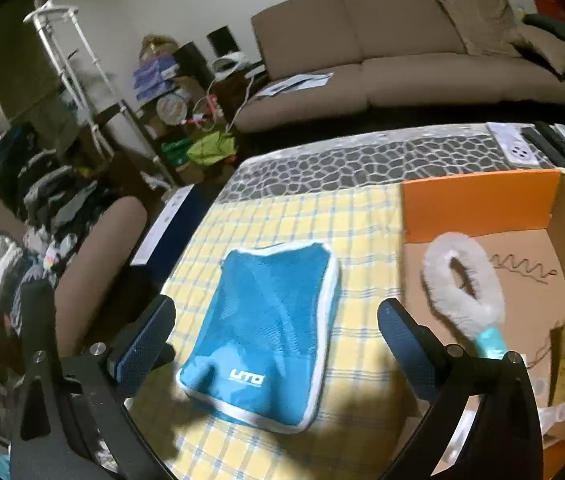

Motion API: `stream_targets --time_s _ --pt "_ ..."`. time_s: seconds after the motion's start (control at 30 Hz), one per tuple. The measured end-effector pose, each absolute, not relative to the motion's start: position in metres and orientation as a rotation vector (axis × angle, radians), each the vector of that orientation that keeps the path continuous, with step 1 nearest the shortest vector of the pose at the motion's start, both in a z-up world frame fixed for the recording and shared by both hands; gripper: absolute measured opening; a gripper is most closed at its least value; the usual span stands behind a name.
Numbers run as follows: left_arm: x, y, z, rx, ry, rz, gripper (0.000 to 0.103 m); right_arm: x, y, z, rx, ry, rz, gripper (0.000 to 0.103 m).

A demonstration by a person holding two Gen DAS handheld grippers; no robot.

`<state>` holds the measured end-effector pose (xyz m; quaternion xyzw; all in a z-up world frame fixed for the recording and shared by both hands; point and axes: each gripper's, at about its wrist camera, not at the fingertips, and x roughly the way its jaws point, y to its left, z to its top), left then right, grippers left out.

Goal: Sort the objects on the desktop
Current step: 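Grasp the white-trimmed edge of the blue mesh bag with the left tool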

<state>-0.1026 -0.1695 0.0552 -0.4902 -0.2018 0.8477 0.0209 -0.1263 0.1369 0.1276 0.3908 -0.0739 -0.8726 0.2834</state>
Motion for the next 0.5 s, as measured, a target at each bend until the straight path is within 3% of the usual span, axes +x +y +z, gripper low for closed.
stream_targets --time_s 0.17,0.27,0.37,0.5 --pt "-0.109 -0.184 0.034 -1.542 -0.740 2.526 0.102 -0.124 0.113 0.117 1.064 -0.113 -2.304 0.102" --pt "-0.114 -0.185 0.023 -1.587 -0.744 2.495 0.096 -0.118 0.088 0.106 1.084 0.093 -2.312 0.102" --pt "-0.117 -0.180 0.018 -1.619 -0.685 2.497 0.082 -0.116 0.067 0.087 1.136 0.228 -2.273 0.096" --pt "-0.119 -0.176 0.007 -1.666 -0.675 2.469 0.081 -0.126 0.068 0.059 1.243 0.185 -2.234 0.087"
